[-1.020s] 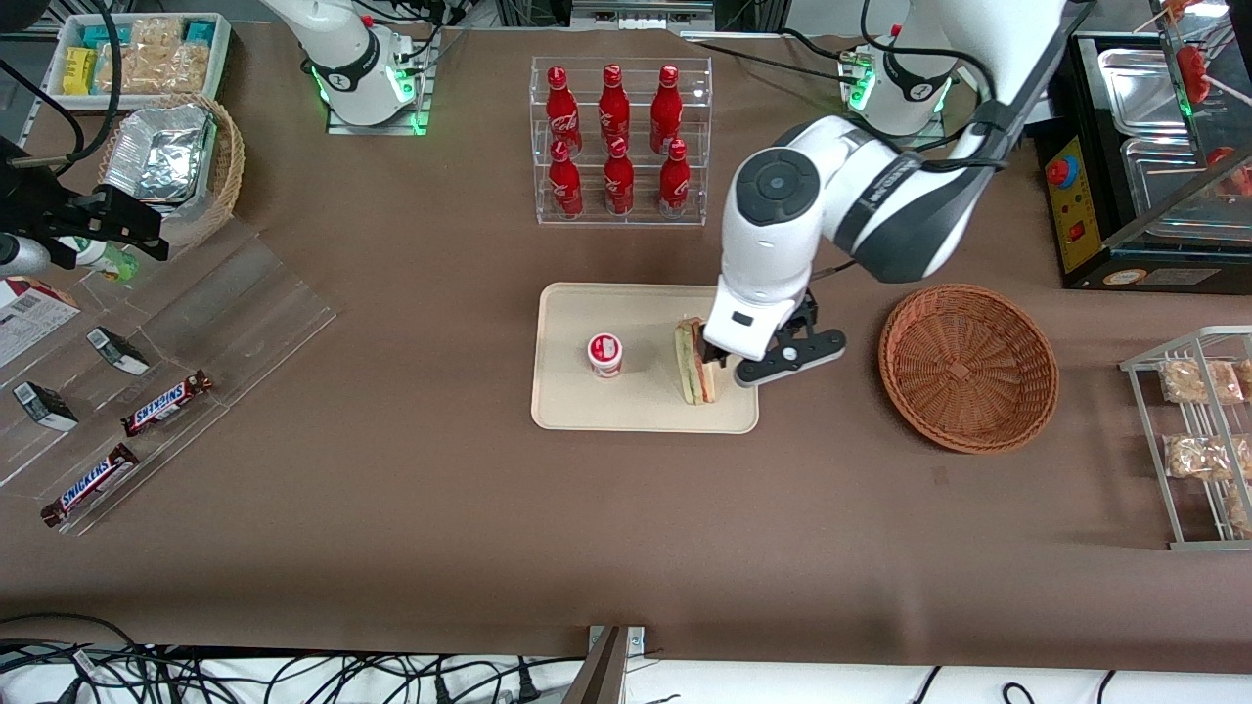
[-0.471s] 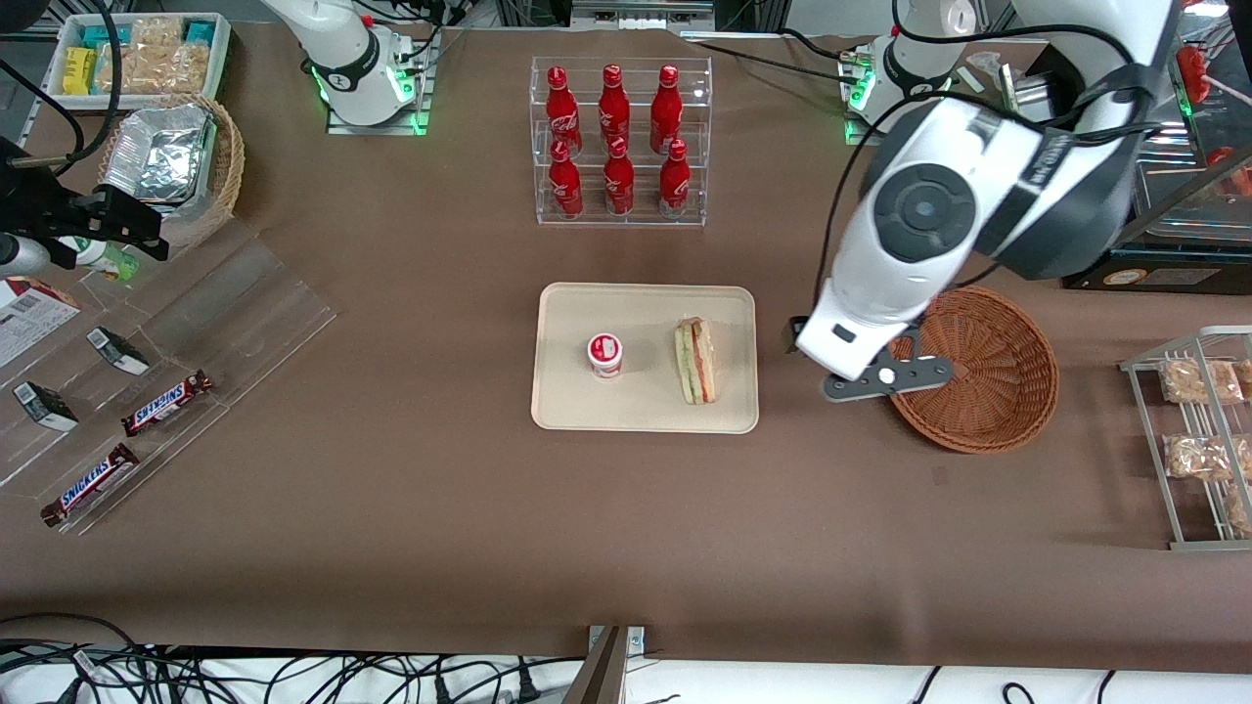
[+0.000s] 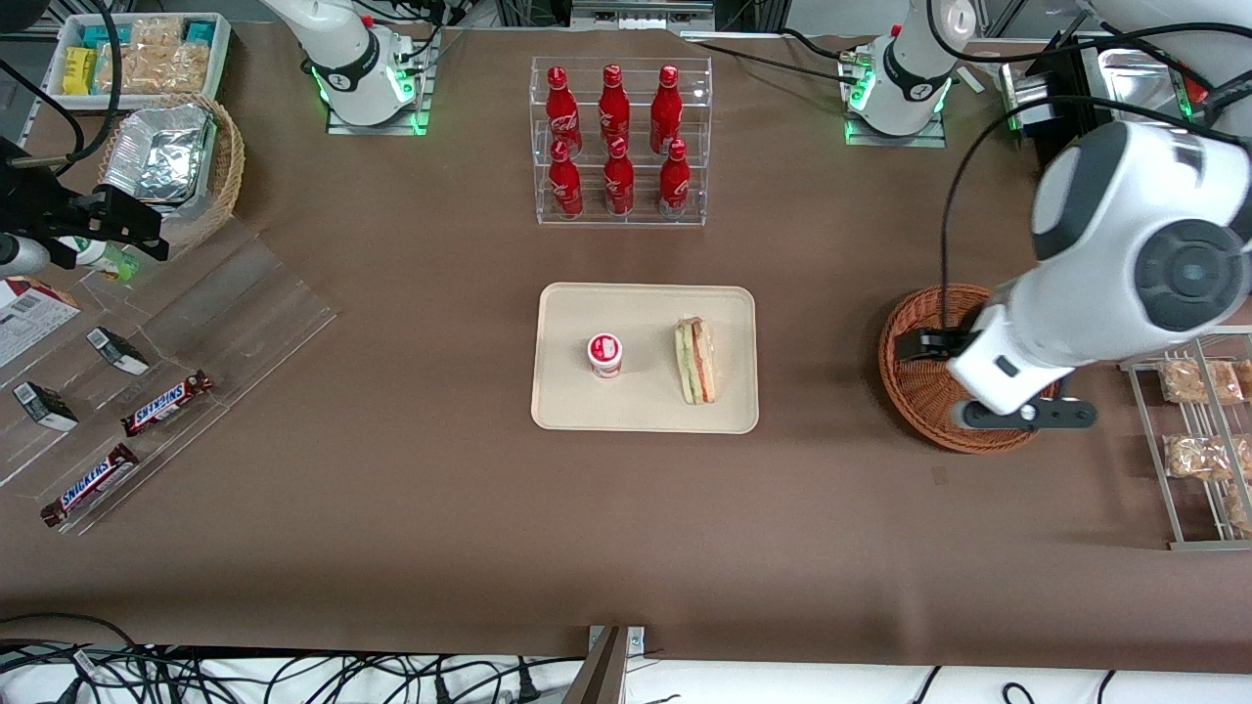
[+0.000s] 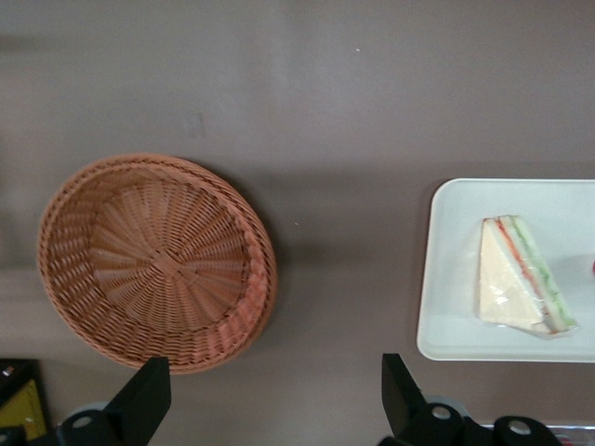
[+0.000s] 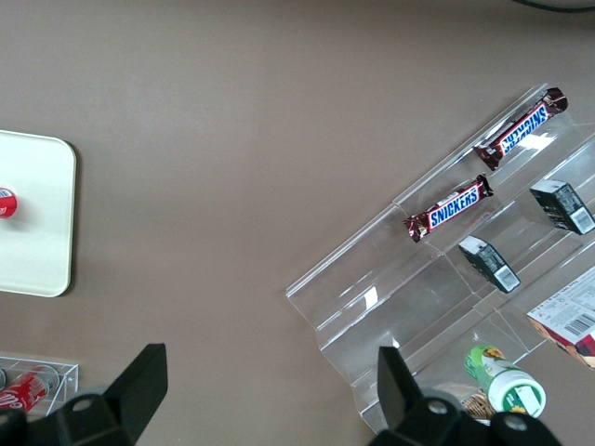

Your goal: Place sandwich from basket to tray

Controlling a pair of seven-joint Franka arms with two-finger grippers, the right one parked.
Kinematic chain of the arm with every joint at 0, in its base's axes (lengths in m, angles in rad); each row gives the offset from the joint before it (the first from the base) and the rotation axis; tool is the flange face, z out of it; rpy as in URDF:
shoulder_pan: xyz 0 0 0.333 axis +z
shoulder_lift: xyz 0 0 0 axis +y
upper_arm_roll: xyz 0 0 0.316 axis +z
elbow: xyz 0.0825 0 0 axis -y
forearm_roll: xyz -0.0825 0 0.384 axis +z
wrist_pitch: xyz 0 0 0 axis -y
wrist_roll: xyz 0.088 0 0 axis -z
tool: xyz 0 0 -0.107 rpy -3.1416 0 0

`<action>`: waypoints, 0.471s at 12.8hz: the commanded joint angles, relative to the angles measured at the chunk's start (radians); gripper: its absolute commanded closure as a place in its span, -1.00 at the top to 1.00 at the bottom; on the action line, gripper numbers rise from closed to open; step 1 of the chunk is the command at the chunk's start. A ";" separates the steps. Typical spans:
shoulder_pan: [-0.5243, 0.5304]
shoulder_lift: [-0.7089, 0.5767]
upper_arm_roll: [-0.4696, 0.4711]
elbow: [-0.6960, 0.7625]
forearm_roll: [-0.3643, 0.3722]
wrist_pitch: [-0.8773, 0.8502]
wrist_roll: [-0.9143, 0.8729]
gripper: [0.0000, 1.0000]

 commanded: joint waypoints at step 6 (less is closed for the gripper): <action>-0.024 -0.032 0.138 0.003 -0.019 -0.051 0.232 1.00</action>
